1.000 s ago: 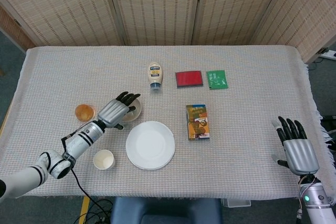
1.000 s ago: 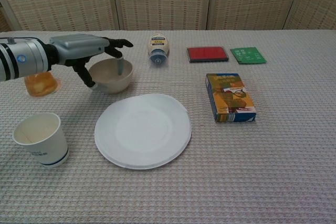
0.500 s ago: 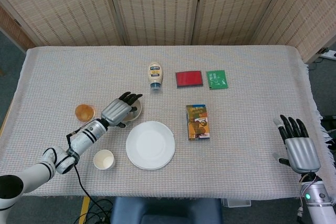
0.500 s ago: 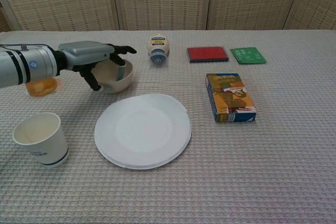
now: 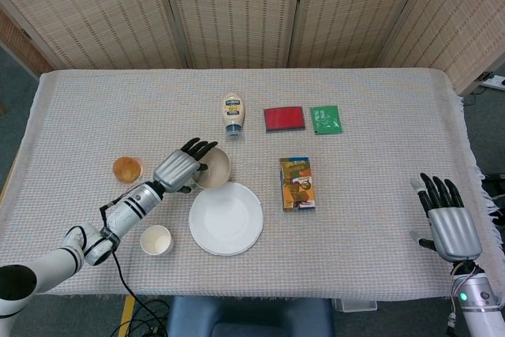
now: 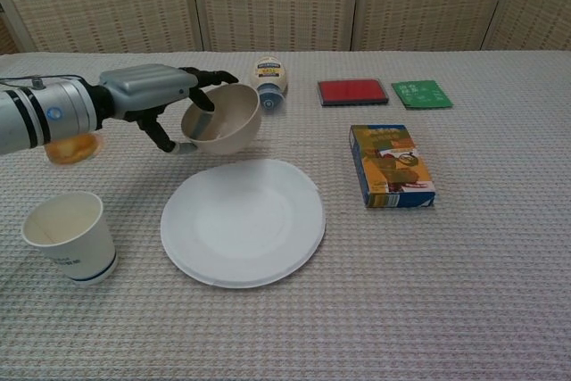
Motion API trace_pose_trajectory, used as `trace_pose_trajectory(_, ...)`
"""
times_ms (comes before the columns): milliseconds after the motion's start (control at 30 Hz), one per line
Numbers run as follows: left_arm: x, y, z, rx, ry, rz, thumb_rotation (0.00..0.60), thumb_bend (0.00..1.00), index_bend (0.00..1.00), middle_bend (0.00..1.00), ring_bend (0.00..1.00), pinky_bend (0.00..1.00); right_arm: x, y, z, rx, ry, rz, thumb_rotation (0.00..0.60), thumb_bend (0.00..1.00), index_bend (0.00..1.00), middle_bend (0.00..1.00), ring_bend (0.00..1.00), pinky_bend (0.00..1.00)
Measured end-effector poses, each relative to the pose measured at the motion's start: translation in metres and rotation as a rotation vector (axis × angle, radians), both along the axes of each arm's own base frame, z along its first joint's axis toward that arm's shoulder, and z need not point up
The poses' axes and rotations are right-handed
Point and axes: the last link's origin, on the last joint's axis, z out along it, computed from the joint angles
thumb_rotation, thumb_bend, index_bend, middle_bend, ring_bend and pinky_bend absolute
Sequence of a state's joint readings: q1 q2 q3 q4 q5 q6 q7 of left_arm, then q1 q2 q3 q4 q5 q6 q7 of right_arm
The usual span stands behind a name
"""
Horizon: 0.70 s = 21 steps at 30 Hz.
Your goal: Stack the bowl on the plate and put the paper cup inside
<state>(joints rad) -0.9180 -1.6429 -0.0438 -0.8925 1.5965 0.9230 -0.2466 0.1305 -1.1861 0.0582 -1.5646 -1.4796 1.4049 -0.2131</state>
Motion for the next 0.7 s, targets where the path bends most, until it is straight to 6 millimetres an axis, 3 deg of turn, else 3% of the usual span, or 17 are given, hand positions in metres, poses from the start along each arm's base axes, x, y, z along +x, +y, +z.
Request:
trace_pose_trajectory(333,0.013,-0.026,0.018,0.032,0.005,-0.061,0.6,0.38,0.65,0.01,0.0,0.06,0.005,0.006,-0.002,0.019,-0.003,0.035,0.6,0.13,0.08,0.0,0.0,0.0)
trace_pose_trajectory(700,0.044,-0.082,0.037,0.063,0.049,-0.131,0.6,0.38,0.65,0.02,0.0,0.06,0.009,0.013,0.003,0.017,-0.034,0.08,0.6,0.13,0.08,0.0,0.0,0.0)
